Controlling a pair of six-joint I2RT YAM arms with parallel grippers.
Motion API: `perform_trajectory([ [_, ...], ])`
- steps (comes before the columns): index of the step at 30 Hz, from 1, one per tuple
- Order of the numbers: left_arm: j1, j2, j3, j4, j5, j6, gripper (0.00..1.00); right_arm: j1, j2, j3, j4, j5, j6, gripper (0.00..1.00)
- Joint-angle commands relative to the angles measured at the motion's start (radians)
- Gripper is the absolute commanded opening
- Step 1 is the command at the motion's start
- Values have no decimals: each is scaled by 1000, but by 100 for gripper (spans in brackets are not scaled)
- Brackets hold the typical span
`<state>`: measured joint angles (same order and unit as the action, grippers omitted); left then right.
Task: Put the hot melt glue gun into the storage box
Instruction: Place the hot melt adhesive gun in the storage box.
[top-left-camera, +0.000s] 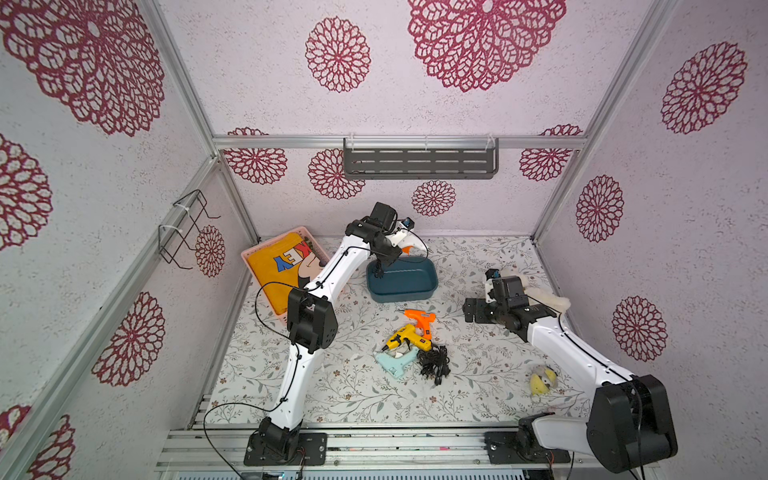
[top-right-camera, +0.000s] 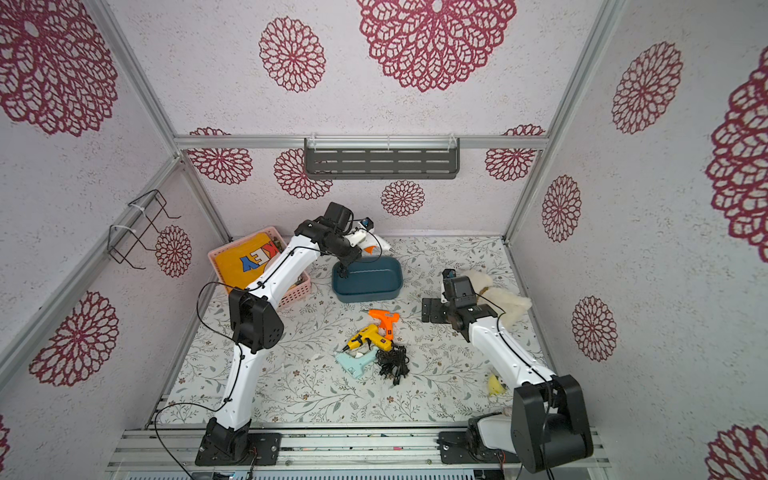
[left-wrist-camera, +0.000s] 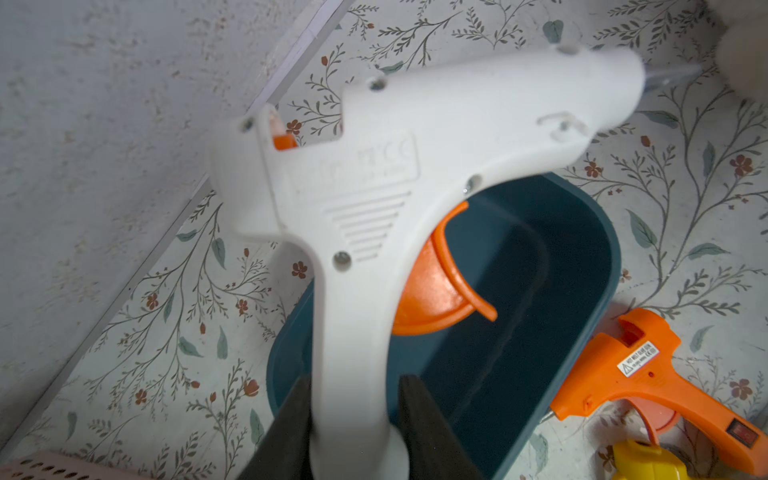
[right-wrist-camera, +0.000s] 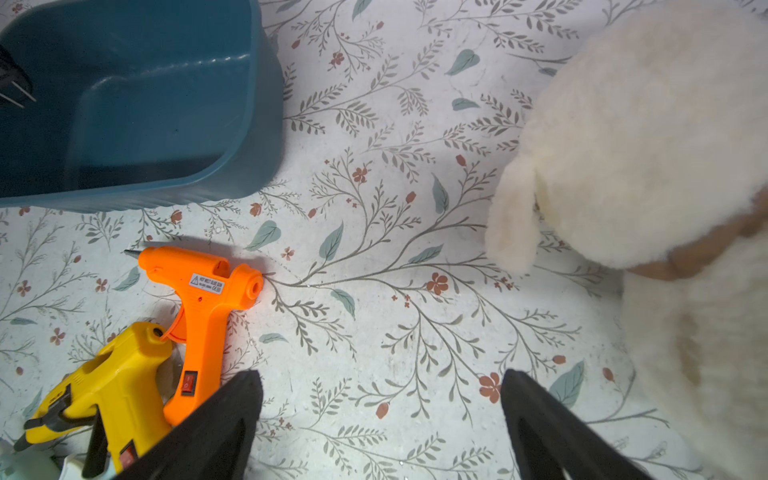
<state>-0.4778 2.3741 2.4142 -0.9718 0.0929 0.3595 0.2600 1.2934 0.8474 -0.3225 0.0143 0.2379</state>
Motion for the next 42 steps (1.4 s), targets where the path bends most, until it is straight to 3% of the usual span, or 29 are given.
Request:
perform_trajectory([
  [1,-28,14,-19,67,64,25,0,-11,-33,-8,0,-14,21,97],
  [18,-50,32,-217,65,-45,213,0,-31,-32,-23,0,-32,15,96],
  [28,-2,52,-184,68,-92,306,0,-35,-61,-61,-15,-37,19,97],
  [35,22,65,-141,73,-66,323,0,-46,-61,-68,-15,-28,15,97],
  [42,1,91,-186,98,6,290,0,-51,-45,-61,-7,-36,19,97],
])
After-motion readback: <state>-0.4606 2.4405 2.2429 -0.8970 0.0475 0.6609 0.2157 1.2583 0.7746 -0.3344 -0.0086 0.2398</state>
